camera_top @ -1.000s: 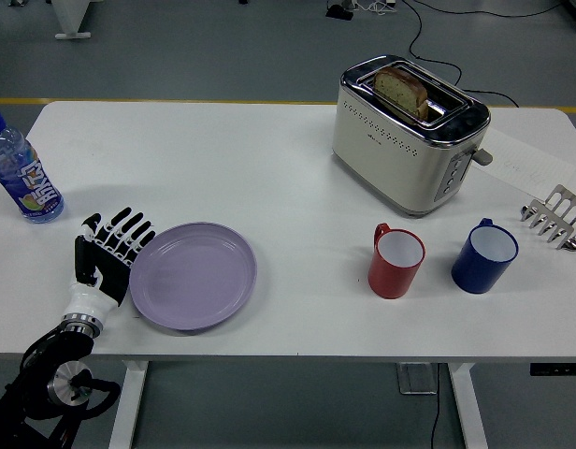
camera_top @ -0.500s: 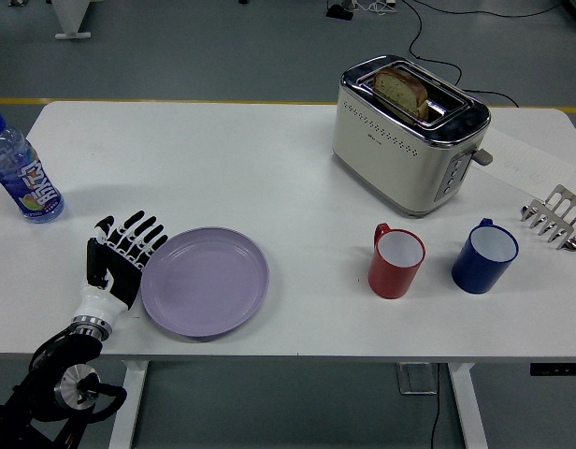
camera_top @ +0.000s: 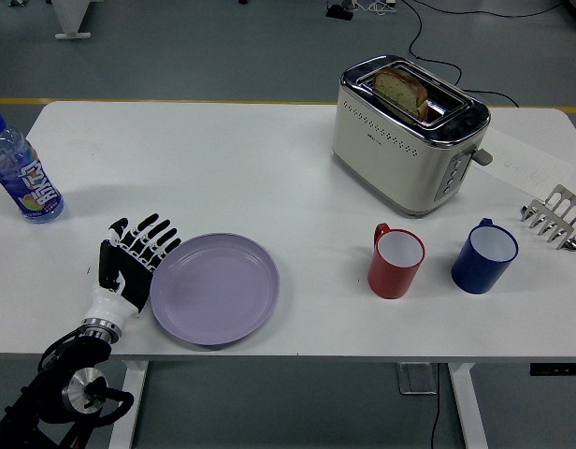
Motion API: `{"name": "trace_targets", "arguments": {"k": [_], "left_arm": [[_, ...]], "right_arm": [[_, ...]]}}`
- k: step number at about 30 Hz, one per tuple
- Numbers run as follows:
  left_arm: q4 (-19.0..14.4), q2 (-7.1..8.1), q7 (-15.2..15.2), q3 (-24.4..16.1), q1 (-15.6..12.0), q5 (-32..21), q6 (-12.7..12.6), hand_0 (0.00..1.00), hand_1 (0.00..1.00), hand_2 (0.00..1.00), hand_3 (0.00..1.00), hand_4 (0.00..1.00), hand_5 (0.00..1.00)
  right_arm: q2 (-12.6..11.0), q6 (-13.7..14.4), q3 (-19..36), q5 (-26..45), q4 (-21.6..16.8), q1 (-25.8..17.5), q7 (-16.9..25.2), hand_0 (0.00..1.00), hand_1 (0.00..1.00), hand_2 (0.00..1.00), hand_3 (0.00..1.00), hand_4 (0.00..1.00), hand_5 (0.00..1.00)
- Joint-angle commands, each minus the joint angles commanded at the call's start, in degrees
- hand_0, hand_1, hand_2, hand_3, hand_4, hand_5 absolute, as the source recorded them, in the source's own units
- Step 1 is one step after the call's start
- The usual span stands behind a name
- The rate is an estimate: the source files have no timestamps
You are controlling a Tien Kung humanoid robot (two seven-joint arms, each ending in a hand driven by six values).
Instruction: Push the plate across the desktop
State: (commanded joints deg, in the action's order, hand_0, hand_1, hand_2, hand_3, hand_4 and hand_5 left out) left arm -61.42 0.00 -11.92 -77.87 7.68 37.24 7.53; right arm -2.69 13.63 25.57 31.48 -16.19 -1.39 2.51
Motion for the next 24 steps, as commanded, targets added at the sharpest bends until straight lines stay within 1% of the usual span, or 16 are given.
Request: {"name": "trace_targets", "arguments": {"k": [12, 24], "left_arm": [[-0.2, 0.0, 0.0, 1.9, 1.4, -0.3, 0.0, 0.72, 0.708, 0.654, 0.62, 0.523, 0.998], [-0.5, 0.0, 0.0, 3.2, 1.8, -0.6, 0.0, 0.72, 0.708, 0.654, 0.619, 0.522, 0.998]], "right_arm": [[-0.1, -0.4, -0.6, 0.8, 0.1, 0.3, 0.3, 0.593, 0.525, 0.614, 0.625, 0.372, 0.564], [-0.2, -0.4, -0.7, 1.0, 0.1, 0.5, 0.5, 0.593, 0.524, 0.613, 0.624, 0.372, 0.561]]}}
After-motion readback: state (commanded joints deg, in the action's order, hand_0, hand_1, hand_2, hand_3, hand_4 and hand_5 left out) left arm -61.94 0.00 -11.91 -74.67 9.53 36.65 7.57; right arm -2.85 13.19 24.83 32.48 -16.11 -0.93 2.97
